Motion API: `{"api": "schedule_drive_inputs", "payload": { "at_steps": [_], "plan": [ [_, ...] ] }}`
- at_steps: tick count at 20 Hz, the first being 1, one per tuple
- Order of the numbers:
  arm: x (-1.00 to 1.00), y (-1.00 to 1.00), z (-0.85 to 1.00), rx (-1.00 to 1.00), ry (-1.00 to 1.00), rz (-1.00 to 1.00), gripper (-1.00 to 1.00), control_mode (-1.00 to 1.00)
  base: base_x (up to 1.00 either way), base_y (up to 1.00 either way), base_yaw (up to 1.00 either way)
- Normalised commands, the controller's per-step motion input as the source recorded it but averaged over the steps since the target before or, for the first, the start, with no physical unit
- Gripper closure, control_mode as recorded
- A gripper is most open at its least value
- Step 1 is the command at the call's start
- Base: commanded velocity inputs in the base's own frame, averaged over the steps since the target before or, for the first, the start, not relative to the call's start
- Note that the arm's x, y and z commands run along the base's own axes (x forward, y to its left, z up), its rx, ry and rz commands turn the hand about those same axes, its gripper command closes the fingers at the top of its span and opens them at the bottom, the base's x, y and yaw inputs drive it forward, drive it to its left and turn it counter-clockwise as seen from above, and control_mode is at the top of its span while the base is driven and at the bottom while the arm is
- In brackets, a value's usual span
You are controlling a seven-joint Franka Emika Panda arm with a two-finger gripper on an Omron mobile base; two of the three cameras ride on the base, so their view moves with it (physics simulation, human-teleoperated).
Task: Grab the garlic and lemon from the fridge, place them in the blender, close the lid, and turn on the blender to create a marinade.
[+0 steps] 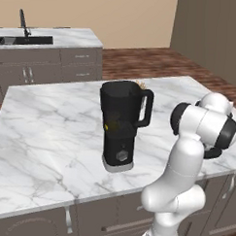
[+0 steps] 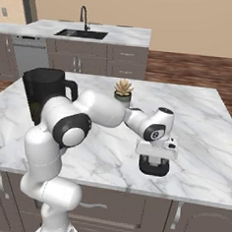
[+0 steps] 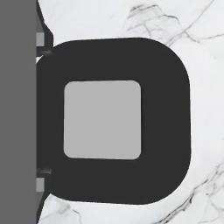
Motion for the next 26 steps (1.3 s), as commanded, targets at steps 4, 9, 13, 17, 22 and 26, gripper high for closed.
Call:
{"api": "schedule_drive_inputs", "payload": {
  "at_steps": [4,9,13,17,22,26],
  "plan": [
    [0.21,0.00,0.00,0.00,0.00,0.00,-1.00,-1.00,0.00,0.00,0.00],
    [0.02,0.01,-0.23,0.00,0.00,-0.04,-1.00,-1.00,0.00,0.00,0.00],
    [0.00,0.01,-0.26,0.00,0.00,-0.13,-1.00,-1.00,0.00,0.00,0.00],
    [0.14,0.03,-0.14,0.00,0.00,-0.12,-1.00,-1.00,0.00,0.00,0.00],
    [0.28,0.00,-0.01,0.00,0.00,-0.08,-1.00,-1.00,0.00,0.00,0.00],
    [0.13,0.07,-0.11,0.00,0.00,-0.06,-1.00,-1.00,0.00,0.00,0.00]
  ]
}}
